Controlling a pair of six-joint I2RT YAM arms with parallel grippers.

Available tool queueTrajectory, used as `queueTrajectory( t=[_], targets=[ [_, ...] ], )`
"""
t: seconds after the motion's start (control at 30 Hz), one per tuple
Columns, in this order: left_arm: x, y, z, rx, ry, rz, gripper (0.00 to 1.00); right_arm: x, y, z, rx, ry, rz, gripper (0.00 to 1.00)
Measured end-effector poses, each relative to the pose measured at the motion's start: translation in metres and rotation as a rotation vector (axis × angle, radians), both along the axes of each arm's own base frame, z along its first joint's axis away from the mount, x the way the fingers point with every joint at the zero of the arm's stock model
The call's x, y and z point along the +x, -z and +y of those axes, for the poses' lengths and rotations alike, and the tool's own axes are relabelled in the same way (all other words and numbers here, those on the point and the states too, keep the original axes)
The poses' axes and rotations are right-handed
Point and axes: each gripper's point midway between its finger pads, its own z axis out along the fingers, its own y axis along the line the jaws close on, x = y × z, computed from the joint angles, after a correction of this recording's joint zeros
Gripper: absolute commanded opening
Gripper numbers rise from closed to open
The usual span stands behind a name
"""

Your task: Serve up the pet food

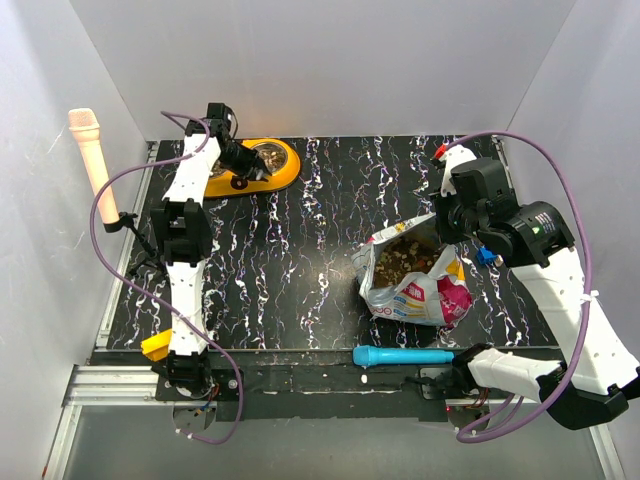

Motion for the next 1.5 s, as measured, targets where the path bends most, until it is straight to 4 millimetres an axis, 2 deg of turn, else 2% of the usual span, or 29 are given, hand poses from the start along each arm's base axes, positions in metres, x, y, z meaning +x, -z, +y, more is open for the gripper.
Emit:
queueTrajectory(
  t=[0.13,0.43,0.77,1.07,1.37,1.5],
  targets=[
    [-0.002,0.001,-0.002,0.045,0.028,-0.009,0.00,0.001,0.000,0.000,0.002,0.000,-0.002,0.01],
    [0.001,0.024,-0.007,0.195,0.120,-0.045,0.00,0.002,0.000,0.001,0.002,0.002,-0.005,0.01],
    [-0.008,0.022,-0.008,0.319,0.163,-0.052,0.00,0.001,0.000,0.001,0.005,0.002,-0.004,0.01],
    [-0.005,0.024,0.002,0.367,0.160,-0.059,0.00,0.001,0.000,0.001,0.006,0.003,-0.004,0.01],
    [0.013,0.020,0.011,0.375,0.143,-0.126,0.00,0.002,0.000,0.001,0.005,0.004,-0.005,0.01],
    [0.015,0.022,0.018,0.415,0.170,-0.145,0.00,0.002,0.000,0.000,0.003,0.006,-0.006,0.01]
  ],
)
